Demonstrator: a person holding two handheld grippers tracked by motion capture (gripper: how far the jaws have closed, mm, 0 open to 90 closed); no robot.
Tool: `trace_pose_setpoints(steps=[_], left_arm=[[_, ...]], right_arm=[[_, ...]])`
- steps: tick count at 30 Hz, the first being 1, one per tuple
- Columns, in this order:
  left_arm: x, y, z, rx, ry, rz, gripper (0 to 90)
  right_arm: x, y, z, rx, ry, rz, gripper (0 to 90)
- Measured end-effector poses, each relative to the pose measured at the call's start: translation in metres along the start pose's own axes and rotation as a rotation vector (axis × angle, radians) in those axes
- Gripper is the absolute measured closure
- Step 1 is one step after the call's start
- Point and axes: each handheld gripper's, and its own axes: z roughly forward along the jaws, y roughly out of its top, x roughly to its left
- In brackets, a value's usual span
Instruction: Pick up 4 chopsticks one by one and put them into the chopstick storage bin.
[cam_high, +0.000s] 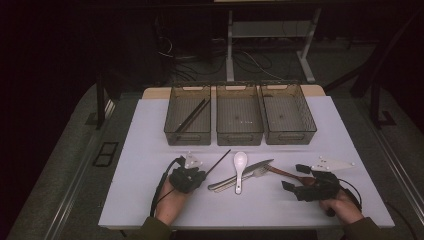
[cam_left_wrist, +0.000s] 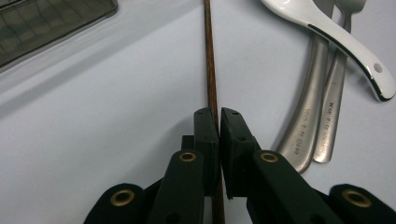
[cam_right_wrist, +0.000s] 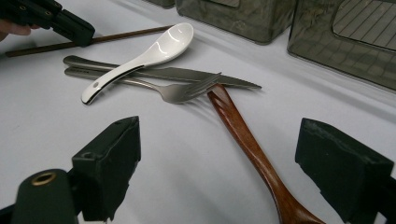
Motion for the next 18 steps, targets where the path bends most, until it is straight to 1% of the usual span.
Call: trace_pose_setpoints(steps=[3,5,9,11,12,14,15,18], left_arm=[[0.002,0.001,-0.003,-0.006,-0.009,0.006,84.8],[0.003,0.001,-0.005,-0.010,-0.022,0.008,84.8],[0.006,0.001,-0.009,-0.007,-0.039,0.013,84.8],[0.009,0.002,-0.012,-0.007,-0.055,0.025,84.8],[0.008,0.002,-0.013,-0.015,-0.060,0.017,84.8],[0.010,0.003,-0.017,-0.013,-0.072,0.018,84.8],[0.011,0.004,-0.018,-0.017,-0.082,0.025,84.8],[0.012,0.006,-0.024,-0.024,-0.098,0.028,84.8]], right_arm=[[0.000,0.000,0.000,0.000,0.000,-0.001,13.9],[0.000,0.000,0.000,0.000,0.001,0.000,13.9],[0.000,0.000,0.000,-0.002,0.001,-0.001,13.9],[0.000,0.000,0.000,-0.002,0.000,0.001,13.9],[0.000,0.000,0.000,0.001,0.001,-0.002,13.9],[0.000,0.000,0.000,0.002,0.001,-0.003,13.9],[0.000,0.000,0.000,0.002,0.001,-0.004,13.9],[0.000,0.000,0.000,0.001,0.001,-0.002,13.9]])
